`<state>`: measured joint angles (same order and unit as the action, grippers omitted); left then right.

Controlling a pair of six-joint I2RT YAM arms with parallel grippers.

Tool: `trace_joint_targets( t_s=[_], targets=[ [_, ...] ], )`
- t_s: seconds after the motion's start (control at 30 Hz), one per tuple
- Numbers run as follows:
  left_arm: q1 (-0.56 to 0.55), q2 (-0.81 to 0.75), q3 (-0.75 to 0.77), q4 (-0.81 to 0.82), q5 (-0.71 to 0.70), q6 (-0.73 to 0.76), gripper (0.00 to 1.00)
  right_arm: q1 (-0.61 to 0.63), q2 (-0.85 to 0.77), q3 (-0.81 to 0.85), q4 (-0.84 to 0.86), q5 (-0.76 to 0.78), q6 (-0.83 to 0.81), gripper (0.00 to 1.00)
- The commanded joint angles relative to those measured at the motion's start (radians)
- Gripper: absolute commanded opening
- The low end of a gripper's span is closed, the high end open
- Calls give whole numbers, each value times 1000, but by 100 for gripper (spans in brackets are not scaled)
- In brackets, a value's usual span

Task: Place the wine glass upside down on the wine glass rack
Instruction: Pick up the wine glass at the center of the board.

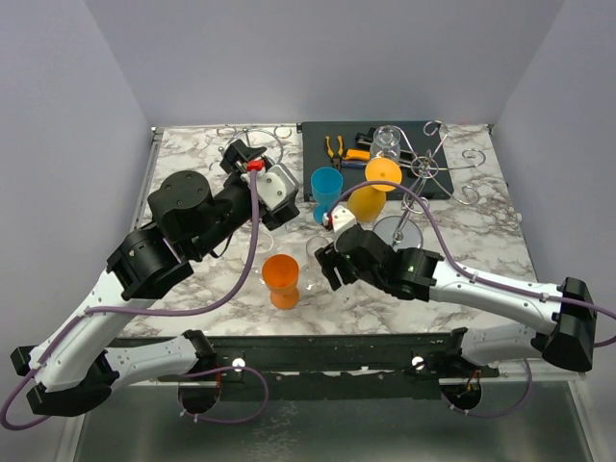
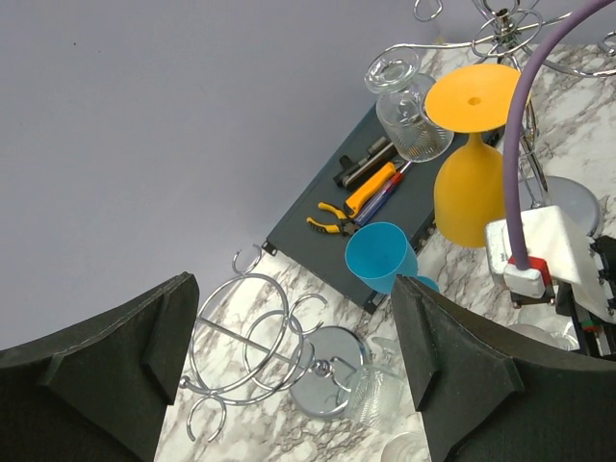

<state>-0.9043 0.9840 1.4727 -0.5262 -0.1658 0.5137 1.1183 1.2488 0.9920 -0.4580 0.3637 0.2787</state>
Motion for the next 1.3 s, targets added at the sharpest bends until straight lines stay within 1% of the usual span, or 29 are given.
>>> trace_joint_targets(
  t_s=[0.0,0.17,0.47,0.63,0.8,0.9,1.0,1.17,1.27],
  targets=[
    [4,4,21,-14,22,-18,88,-21,33,-24,72,-70,-39,71],
    [5,7,21,-13,28,-20,88,-38,54,-48,100,-92,-36,69],
    [5,11,26,-14,35,-21,88,-76,28,-128,161,-117,-32,66],
    [5,15,32,-14,37,-24,88,-80,68,-139,188,-133,-31,65],
    [5,19,42,-15,35,-22,88,-83,110,-126,187,-135,-35,60],
    [5,19,46,-17,38,-24,88,-83,117,-124,164,-126,-29,53],
    [5,19,46,-20,43,-29,88,-83,100,-133,136,-123,-16,41],
    [4,21,41,-19,53,-30,88,-83,43,-143,100,-116,4,32],
    [5,21,40,-20,58,-35,88,-83,14,-138,77,-113,10,22]
  ],
)
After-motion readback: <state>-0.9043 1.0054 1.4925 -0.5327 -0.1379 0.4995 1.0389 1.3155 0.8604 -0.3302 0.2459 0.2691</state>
